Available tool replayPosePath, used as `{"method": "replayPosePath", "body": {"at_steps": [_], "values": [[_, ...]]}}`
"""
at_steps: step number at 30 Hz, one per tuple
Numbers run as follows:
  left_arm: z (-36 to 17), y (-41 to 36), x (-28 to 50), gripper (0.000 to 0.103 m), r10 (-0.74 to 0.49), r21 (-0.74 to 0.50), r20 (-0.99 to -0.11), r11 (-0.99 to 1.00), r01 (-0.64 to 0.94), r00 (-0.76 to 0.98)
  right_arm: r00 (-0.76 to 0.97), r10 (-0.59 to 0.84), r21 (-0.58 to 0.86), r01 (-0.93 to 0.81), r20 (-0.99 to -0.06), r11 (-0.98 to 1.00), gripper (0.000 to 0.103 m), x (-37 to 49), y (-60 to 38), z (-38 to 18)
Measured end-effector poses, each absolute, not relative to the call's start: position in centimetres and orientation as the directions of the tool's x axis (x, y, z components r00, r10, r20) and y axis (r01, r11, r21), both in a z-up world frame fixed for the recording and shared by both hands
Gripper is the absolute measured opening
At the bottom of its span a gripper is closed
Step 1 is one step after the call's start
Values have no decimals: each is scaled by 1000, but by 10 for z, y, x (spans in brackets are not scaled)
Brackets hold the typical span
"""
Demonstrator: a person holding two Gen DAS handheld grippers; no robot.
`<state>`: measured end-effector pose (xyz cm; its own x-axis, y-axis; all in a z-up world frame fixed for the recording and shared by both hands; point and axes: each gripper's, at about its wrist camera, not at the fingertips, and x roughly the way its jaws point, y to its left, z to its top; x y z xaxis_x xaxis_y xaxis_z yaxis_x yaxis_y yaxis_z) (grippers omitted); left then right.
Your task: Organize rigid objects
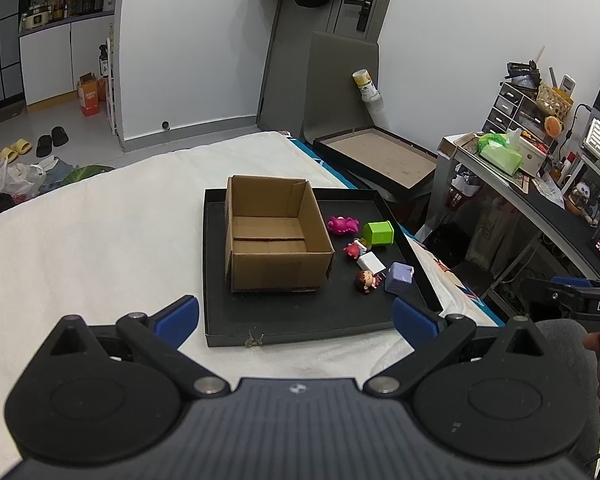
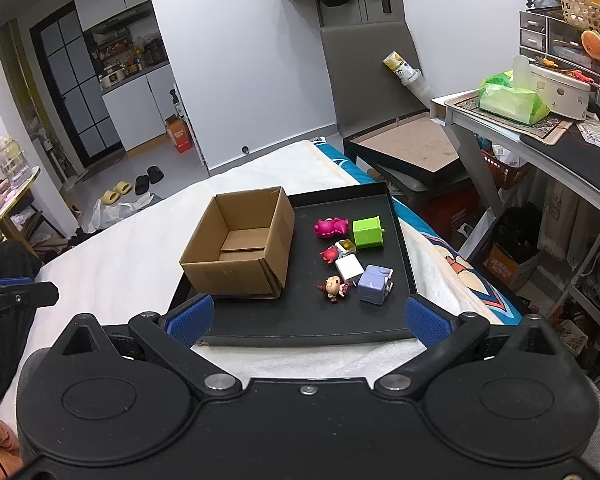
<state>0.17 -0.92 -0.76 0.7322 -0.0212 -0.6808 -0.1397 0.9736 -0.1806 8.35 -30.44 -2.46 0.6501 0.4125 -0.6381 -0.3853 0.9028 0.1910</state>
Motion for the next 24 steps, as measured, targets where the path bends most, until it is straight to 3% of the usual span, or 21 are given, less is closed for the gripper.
{"method": "replayPosePath", "body": {"at_steps": [24], "values": [[-27,8,26,102,-3,-209,-689,958,-195,724,654,393,231,-323,-646,918,103,105,-315,-42]]}}
